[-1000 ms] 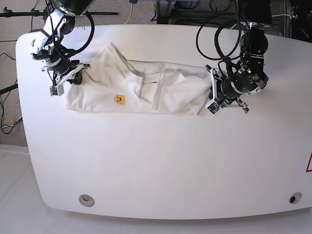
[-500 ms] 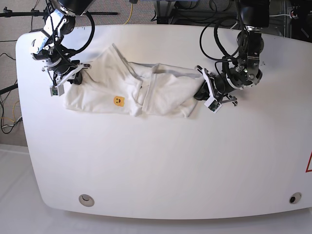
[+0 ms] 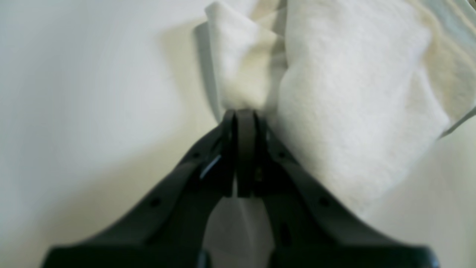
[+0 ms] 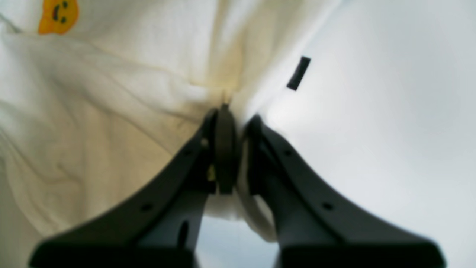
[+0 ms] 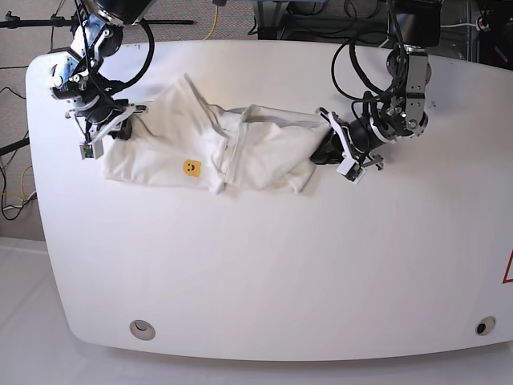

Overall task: Fold the T-shirt properly
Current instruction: 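Lift the shirt end with the right gripper and fold it toward the left gripper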

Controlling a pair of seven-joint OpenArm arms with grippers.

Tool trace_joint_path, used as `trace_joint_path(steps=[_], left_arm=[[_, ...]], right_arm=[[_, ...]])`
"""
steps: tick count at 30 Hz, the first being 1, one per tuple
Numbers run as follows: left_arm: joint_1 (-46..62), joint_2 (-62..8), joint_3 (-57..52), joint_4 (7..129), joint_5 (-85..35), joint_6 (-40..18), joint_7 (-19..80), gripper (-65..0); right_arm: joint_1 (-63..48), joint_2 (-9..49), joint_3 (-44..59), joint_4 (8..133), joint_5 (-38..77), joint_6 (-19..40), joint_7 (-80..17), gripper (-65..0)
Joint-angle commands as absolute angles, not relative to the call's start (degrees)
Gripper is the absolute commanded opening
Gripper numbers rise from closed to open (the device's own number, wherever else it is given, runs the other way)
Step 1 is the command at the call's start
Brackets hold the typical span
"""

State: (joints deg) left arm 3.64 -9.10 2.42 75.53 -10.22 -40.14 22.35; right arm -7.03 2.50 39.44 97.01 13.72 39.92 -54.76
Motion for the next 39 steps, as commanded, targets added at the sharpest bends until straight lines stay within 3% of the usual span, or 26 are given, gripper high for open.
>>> trace_joint_path(steps=[1, 11, 39], left_arm=[[5.2, -9.5, 3.0, 74.1, -2.5, -40.0, 32.0, -65.0], [5.2, -9.6, 3.0, 74.1, -2.5, -40.0, 32.0, -65.0], [5.2, -9.5, 3.0, 74.2, -2.5, -40.0, 32.0, -65.0]], right_arm=[[-6.5, 3.0, 39.6, 101.8, 15.0, 40.0, -53.6, -65.0], [-5.2, 2.8, 39.3, 110.7, 15.9, 40.0, -60.2, -65.0], [-4.9, 1.6, 38.9, 111.3, 49.2, 40.0, -71.4, -65.0]])
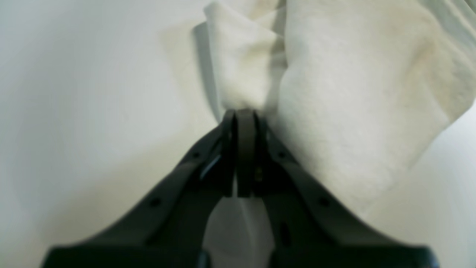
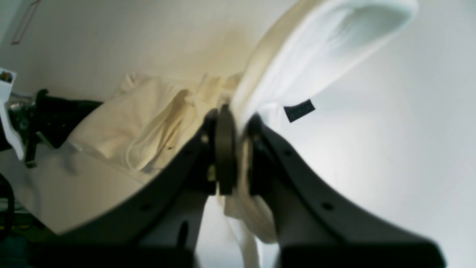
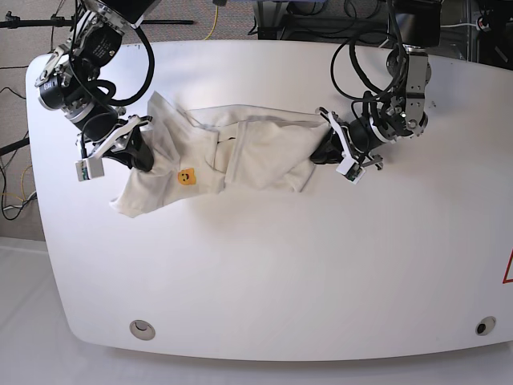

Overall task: Fold the T-shirt properly
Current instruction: 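Lift the shirt end with the right gripper and fold it toward the left gripper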

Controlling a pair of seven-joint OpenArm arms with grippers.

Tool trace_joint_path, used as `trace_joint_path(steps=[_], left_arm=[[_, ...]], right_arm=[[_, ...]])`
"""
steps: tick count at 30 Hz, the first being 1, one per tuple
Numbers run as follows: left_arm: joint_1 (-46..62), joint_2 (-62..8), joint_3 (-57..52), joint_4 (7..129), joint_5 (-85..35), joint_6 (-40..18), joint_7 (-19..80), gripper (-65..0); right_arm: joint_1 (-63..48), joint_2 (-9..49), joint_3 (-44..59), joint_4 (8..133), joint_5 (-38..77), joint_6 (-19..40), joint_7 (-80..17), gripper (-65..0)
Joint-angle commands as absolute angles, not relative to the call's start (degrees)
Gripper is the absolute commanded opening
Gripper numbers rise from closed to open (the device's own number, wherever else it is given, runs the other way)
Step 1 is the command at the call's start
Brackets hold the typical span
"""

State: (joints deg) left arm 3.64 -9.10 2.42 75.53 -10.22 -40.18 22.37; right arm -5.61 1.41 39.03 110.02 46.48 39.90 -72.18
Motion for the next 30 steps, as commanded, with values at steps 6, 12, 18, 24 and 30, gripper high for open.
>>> trace_joint_path(steps=[6, 12, 18, 24, 30], left_arm=[[5.2, -9.5, 3.0, 74.2, -2.5, -40.0, 32.0, -65.0], [5.2, -9.4, 3.1, 74.2, -2.5, -40.0, 32.0, -65.0], [5.2, -9.4, 3.1, 74.2, -2.5, -40.0, 32.0, -65.0], [5.2, -9.4, 3.1, 74.2, -2.5, -40.0, 32.0, -65.0], [5.2, -9.3, 3.5, 74.2, -2.5, -40.0, 32.0, -65.0]], right_arm=[[-5.1, 0.3, 33.3, 111.3, 50.3, 40.0, -71.6, -65.0], [-4.9, -2.7, 26.3, 111.1, 50.1, 40.0, -71.5, -65.0], [-4.2, -5.6, 21.5, 111.1, 49.2, 40.0, -71.5, -65.0], [-3.9, -7.9, 15.9, 111.1, 45.5, 40.0, -71.5, -65.0], [-3.6, -9.0, 10.6, 110.9, 42.5, 40.0, -71.4, -65.0]])
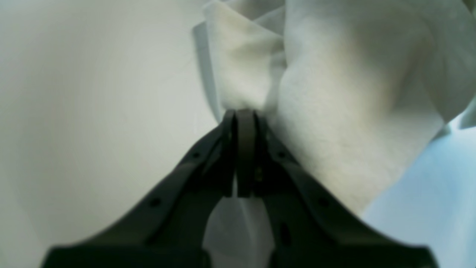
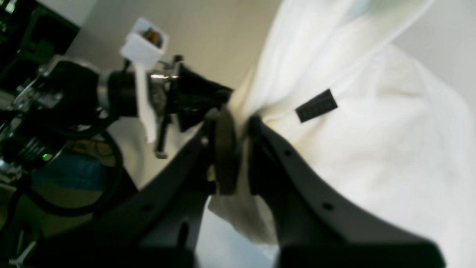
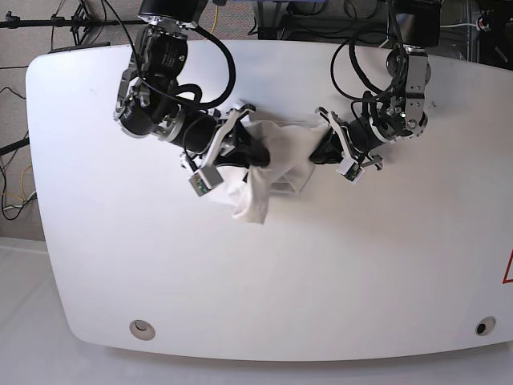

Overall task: Fold the T-shirt properly
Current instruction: 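Lift the shirt end with the right gripper and fold it toward the left gripper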

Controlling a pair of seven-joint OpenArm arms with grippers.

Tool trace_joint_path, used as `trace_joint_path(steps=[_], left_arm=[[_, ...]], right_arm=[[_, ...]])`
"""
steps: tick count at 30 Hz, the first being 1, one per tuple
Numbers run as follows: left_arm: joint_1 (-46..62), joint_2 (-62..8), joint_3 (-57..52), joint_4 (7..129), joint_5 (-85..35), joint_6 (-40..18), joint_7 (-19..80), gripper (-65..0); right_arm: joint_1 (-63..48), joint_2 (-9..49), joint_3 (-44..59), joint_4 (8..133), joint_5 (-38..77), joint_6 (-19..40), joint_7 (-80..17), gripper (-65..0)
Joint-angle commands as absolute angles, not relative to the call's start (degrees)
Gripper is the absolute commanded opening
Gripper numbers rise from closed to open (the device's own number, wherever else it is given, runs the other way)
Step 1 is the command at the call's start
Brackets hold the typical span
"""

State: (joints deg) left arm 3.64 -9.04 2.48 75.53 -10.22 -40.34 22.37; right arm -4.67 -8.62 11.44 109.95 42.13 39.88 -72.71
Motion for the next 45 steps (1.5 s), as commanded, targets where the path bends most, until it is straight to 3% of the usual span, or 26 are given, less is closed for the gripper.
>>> trace_joint_path(steps=[1, 13, 31, 34, 41, 45], left_arm=[[5.2, -9.3, 3.7, 74.2, -2.5, -40.0, 32.0, -65.0], [5.2, -9.3, 4.5, 74.2, -2.5, -40.0, 32.0, -65.0], [5.2, -9.3, 4.5, 74.2, -2.5, -40.0, 32.0, -65.0], [5.2, -9.3, 4.5, 74.2, -2.5, -40.0, 32.0, -65.0], [5.0, -9.3, 4.4, 74.2, -2.5, -40.0, 32.1, -65.0], [4.7, -9.4, 4.2, 74.2, -2.6, -40.0, 32.1, -65.0]], right_arm=[[-3.6, -9.0, 10.0, 110.9, 41.8, 40.0, -71.3, -65.0], [-2.2, -9.0, 2.0, 104.6, 35.1, 40.0, -68.9, -65.0], [3.4, -9.0, 1.5, 90.4, 35.0, 40.0, -68.8, -64.6], [3.4, -9.0, 1.5, 90.5, 35.0, 40.0, -68.8, -58.8], [3.1, -8.6, 1.6, 90.7, 35.0, 40.0, -68.8, -32.9], [2.9, -7.7, 1.7, 90.7, 35.0, 40.0, -68.8, -30.6]])
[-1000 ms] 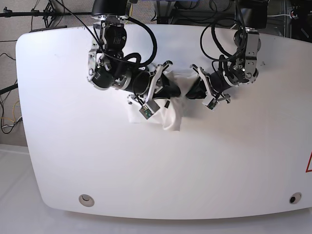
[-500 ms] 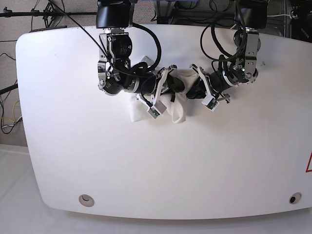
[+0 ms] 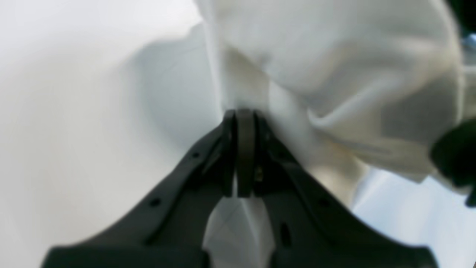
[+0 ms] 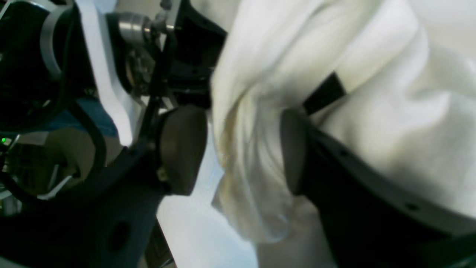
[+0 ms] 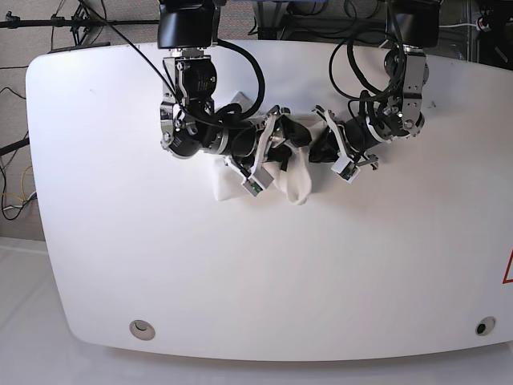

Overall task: Fold the T-shirt properly
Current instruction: 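Lift the shirt end with the right gripper and fold it toward the left gripper, then release the left gripper and move it away from the bundle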

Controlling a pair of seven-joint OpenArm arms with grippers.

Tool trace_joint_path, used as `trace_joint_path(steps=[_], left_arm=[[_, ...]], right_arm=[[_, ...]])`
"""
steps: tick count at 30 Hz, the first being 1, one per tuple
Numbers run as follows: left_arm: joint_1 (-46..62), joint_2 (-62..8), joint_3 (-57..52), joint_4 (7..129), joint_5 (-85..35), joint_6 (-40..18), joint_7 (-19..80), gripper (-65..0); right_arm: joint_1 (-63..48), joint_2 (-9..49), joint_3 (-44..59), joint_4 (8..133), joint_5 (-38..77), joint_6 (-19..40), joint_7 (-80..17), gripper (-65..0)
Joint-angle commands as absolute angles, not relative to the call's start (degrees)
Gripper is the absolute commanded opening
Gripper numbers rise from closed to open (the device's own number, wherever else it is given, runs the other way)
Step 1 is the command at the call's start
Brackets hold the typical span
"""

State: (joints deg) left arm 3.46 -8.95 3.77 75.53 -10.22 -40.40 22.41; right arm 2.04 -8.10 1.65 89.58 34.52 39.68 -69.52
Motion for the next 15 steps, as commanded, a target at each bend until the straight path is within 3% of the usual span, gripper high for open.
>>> trace_joint_path(steps=[1, 15], left_arm=[[4.7, -9.5, 4.1, 74.2, -2.6, -40.0, 32.1, -65.0], [3.3, -9.5, -3.1, 74.2, -2.7, -40.0, 32.1, -65.0]], right_arm=[[2.9, -7.5, 1.7, 90.7, 35.0, 40.0, -68.8, -31.0], [2.9, -7.0, 1.8, 91.2, 35.5, 40.0, -68.8, -33.0]])
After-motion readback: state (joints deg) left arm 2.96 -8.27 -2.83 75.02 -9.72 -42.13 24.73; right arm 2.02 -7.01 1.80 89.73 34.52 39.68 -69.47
